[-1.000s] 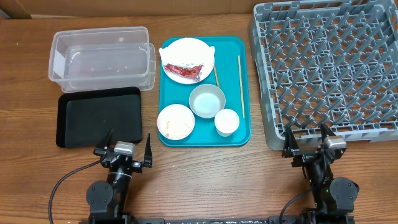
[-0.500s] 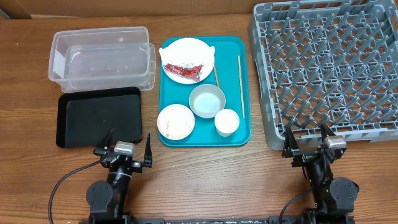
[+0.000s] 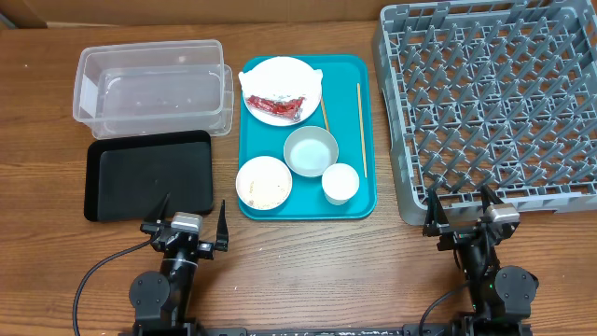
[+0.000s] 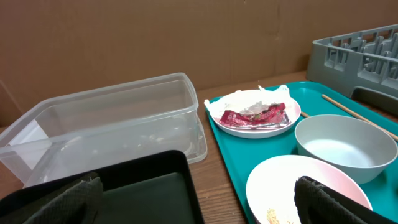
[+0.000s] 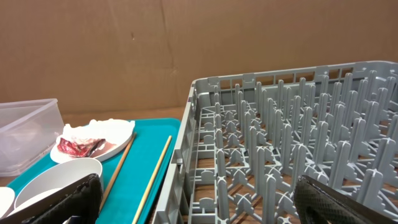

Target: Sort waste into correct bins and load items into the dishwasher

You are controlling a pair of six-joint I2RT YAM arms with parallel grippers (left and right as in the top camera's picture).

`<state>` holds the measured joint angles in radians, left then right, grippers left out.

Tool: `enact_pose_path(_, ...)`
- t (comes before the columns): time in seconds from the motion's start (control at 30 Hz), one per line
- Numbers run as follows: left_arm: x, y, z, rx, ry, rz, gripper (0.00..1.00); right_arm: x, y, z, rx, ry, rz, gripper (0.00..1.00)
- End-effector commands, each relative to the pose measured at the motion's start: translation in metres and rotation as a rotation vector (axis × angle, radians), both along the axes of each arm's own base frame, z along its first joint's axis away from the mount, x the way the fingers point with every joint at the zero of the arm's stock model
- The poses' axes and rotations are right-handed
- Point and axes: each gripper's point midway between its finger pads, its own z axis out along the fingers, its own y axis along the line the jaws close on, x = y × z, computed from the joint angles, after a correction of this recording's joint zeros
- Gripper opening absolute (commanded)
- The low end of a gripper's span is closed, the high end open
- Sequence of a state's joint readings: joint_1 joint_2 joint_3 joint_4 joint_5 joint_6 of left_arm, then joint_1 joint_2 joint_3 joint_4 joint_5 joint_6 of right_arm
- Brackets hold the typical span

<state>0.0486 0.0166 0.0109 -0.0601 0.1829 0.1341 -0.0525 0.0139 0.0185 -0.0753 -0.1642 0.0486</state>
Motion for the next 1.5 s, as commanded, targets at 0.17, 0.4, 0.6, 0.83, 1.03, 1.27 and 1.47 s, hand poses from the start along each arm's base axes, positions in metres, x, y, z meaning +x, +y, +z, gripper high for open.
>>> enact_pose_path(0.17, 0.0, 0.0, 0.0, 0.007, -0.007, -0.004, 1.0, 0.0, -0.002, -0.001, 0.004, -0.006, -0.01, 1.0)
enact_pose_path(0.4, 0.0, 0.0, 0.0, 0.008, -0.008, -0.004, 1.0, 0.0, -0.002, -0.001, 0.004, -0.006, -0.01, 1.0)
enact_pose_path(0.6, 0.0, 0.0, 0.0, 0.007, -0.007, -0.004, 1.0, 0.0, -0.002, -0.001, 0.004, -0.006, -0.01, 1.0)
enact_pose_path(0.83, 0.0, 0.0, 0.001, 0.008, -0.011, -0.004, 1.0, 0.0, -0.006, 0.019, 0.001, -0.087, -0.033, 1.0)
enact_pose_path(1.03, 0.0, 0.001, 0.0, 0.008, -0.01, -0.001, 1.0, 0.0, -0.008, 0.023, 0.0, -0.107, -0.048, 1.0)
enact_pose_path(1.27, 0.0, 0.001, 0.002, 0.008, -0.016, 0.002, 1.0, -0.002, -0.008, 0.036, -0.001, -0.157, -0.046, 1.0)
enact_pose_path(1.47, -0.007, -0.024, 0.021, -0.033, -0.057, -0.148, 1.0, -0.007, 0.009, 0.052, -0.011, -0.204, 0.054, 1.0)
